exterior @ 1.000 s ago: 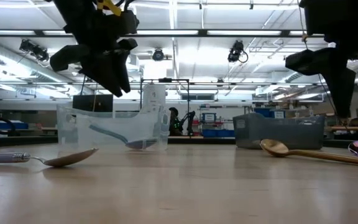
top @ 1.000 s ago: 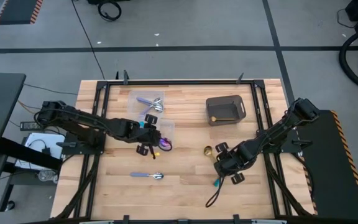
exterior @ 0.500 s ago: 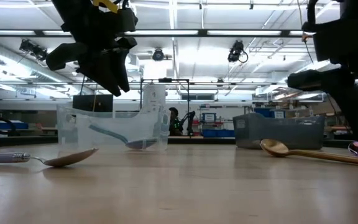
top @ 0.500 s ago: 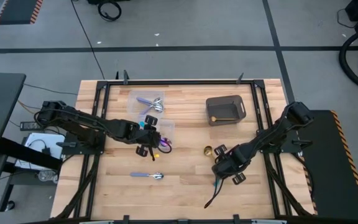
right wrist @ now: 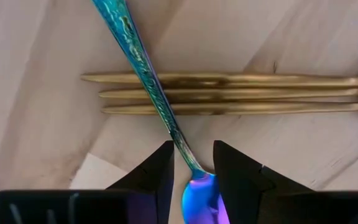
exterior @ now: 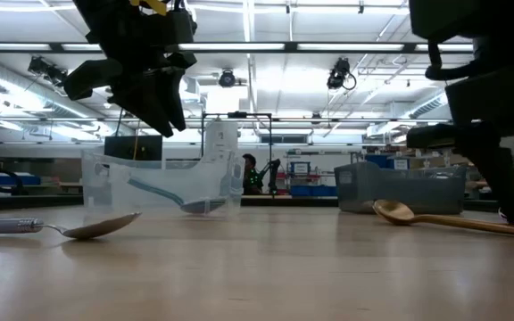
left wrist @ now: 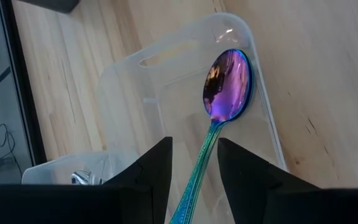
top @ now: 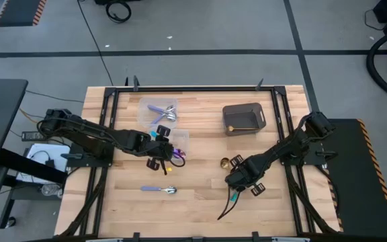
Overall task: Sort silverware by color (type)
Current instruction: Put the blue spoon into the bottom transparent bin
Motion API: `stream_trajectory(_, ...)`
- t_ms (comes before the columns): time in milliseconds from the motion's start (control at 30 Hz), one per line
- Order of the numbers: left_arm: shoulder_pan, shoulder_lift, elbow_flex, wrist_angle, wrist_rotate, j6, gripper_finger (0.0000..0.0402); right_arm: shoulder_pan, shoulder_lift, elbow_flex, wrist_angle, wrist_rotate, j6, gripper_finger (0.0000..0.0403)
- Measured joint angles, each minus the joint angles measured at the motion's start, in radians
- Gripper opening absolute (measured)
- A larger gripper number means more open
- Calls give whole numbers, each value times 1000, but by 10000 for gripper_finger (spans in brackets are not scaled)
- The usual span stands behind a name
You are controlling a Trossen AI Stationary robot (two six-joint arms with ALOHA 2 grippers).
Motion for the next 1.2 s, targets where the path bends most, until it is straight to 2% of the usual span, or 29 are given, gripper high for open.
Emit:
stream_trajectory(200, -10, -2, 0, -8, -6, -2, 137, -21, 29, -3, 10, -29, -63, 97)
stream_trajectory(533, -25, -7, 1, -9, -10, -22, 137, -29, 28, -6, 15, -28, -73, 15)
stream_trajectory(767, -25, -19, 2, 15, -11, -33, 137, -33, -12, -11, 23, -27, -22, 24)
stream_trajectory(1000, -24, -21, 2, 47, -23, -8, 137, -99, -74, -11, 16, -140, 91, 22)
stream_trajectory(1200, -24, -19, 2, 64, -83, -23, 138, -193, -103, -10, 59, -222, 299, 23)
